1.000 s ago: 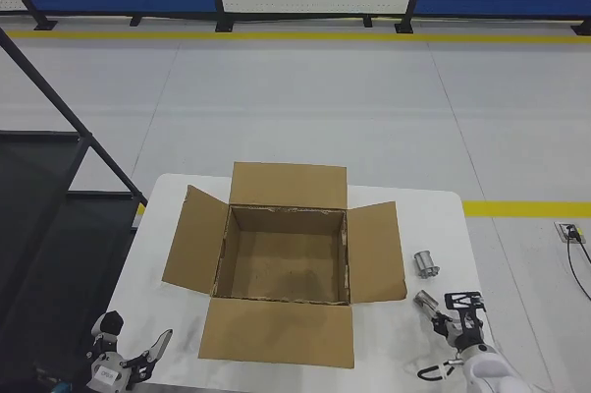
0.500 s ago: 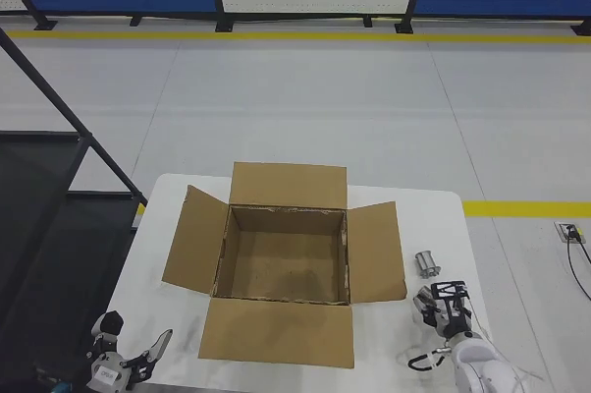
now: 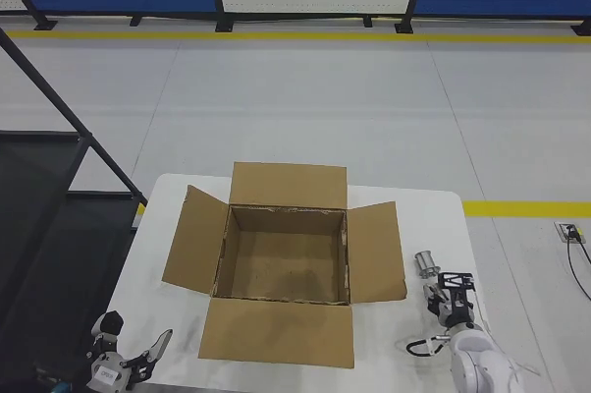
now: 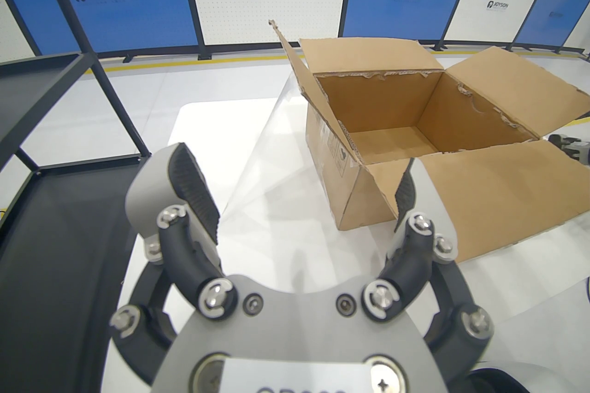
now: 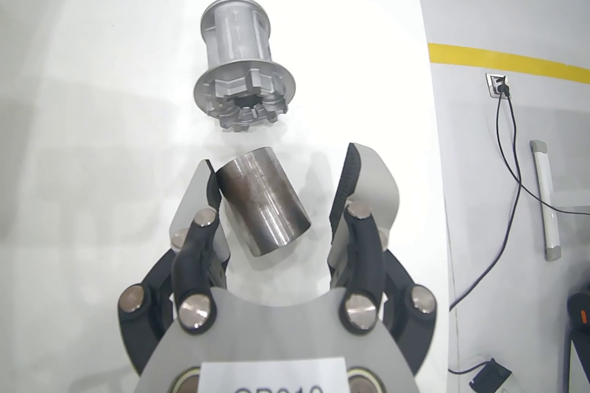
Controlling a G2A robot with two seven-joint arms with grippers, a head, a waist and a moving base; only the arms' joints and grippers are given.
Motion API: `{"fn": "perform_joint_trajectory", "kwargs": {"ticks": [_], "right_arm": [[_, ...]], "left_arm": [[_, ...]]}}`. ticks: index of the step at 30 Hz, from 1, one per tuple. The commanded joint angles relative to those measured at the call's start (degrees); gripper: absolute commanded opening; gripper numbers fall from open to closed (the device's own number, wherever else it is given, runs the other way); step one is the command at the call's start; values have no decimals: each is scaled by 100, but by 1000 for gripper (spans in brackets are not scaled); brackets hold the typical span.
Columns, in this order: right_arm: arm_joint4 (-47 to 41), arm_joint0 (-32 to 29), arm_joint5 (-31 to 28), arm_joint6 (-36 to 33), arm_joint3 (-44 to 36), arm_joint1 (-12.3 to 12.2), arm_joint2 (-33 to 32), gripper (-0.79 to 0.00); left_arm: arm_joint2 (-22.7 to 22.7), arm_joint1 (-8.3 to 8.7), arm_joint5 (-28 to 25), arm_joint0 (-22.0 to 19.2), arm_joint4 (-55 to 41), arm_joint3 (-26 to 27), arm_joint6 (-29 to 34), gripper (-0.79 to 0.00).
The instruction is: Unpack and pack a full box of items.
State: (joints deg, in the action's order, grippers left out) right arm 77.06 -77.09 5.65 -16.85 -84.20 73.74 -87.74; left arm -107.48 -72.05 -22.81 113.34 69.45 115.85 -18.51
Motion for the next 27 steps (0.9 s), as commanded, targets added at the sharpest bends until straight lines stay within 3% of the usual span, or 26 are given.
{"fn": "perform_joint_trajectory", "kwargs": {"ticks": [1, 13, 20, 25, 27], "right_arm": [[-30, -2, 27, 8, 4, 3, -7, -234], [-453, 97, 292, 139, 78, 41, -93, -262], [-319, -69, -373, 85, 27, -20, -179, -280], [-346, -183, -470, 80, -11, -44, -292, -471], [-335, -183, -432, 54, -4, -46, -297, -505]], "left_arm": [[0, 0, 0, 0, 0, 0, 0, 0], [0, 0, 0, 0, 0, 0, 0, 0], [0, 0, 0, 0, 0, 0, 0, 0], [0, 0, 0, 0, 0, 0, 0, 0], [0, 0, 0, 0, 0, 0, 0, 0]]}}
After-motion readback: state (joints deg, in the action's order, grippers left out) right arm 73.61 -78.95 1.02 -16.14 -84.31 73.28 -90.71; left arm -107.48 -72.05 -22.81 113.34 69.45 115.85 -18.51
